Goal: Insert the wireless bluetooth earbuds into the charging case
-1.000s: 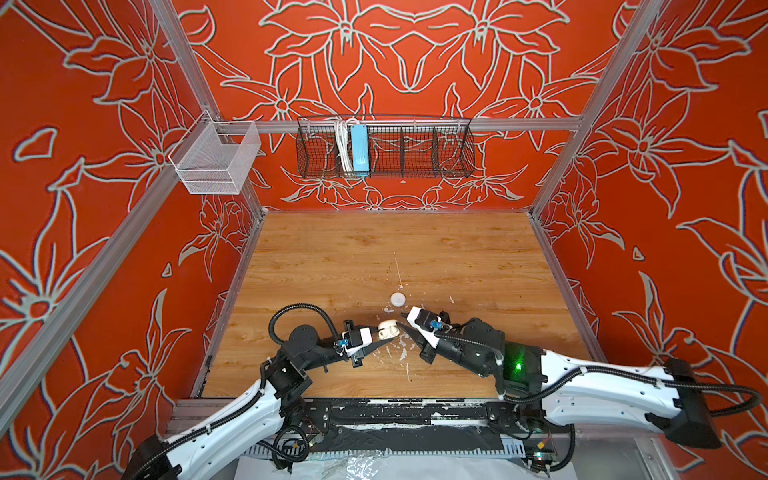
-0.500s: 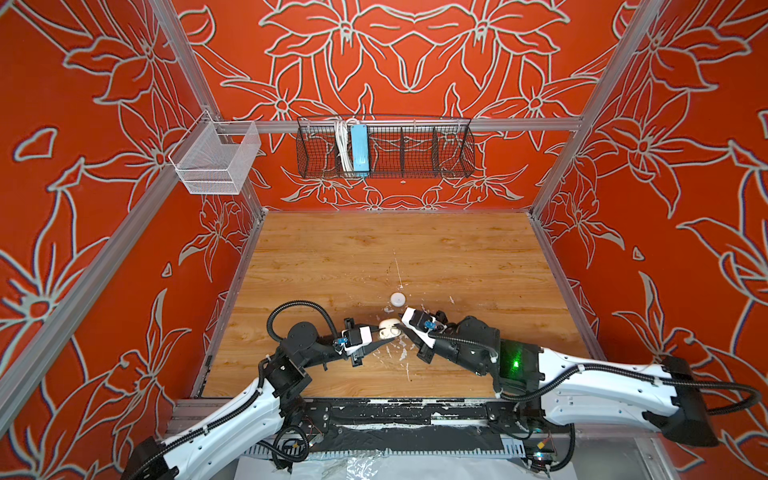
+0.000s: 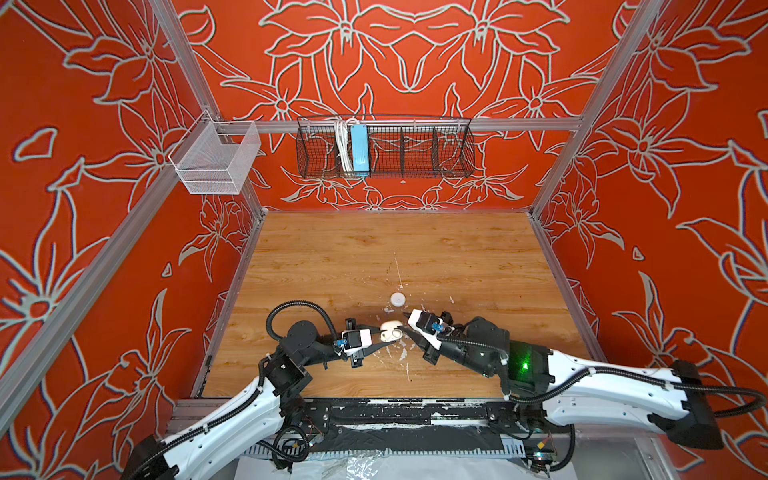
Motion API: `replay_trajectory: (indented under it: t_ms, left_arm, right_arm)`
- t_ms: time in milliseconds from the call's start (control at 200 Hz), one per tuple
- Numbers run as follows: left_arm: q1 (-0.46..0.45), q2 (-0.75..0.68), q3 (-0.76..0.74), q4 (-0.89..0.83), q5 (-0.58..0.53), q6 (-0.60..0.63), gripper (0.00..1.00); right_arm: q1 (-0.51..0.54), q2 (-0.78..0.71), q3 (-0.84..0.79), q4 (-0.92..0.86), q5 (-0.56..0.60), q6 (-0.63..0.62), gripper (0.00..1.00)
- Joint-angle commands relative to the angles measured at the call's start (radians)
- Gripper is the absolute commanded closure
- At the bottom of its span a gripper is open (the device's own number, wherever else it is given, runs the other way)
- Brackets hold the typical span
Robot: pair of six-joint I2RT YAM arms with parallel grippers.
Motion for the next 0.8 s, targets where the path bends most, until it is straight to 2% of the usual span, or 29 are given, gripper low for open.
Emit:
replay_trajectory:
  t_ms: [0,215,430,550,651,796]
  left_arm:
    - [-0.003,0.014,0.026,0.002,0.068,0.027,1.0]
    - [-0.002,0.071,0.07,-0.043,0.102,0.029,1.0]
    - [-0.002,0.081,0.08,-0.047,0.036,-0.011,1.0]
    - [-0.002,0.1,0.092,-0.051,0.049,-0.015,1.0]
    - [-0.002,0.115,0.107,-0.066,0.096,-0.002,1.0]
    - [-0.003,0.124,0.111,-0.07,0.131,0.013,1.0]
  right_arm:
    - [-0.001,0.005,0.02,-0.009,-0.028,-0.024,0.69]
    - [-0.001,0.015,0.03,-0.028,-0.059,-0.031,0.69]
    - [-0.002,0.022,0.035,-0.043,-0.093,-0.05,0.7]
    - [-0.001,0.028,0.047,-0.069,-0.132,-0.065,0.7]
    - [-0.001,0.039,0.057,-0.084,-0.101,-0.073,0.7]
    - [-0.002,0.06,0.078,-0.092,0.016,-0.055,0.7]
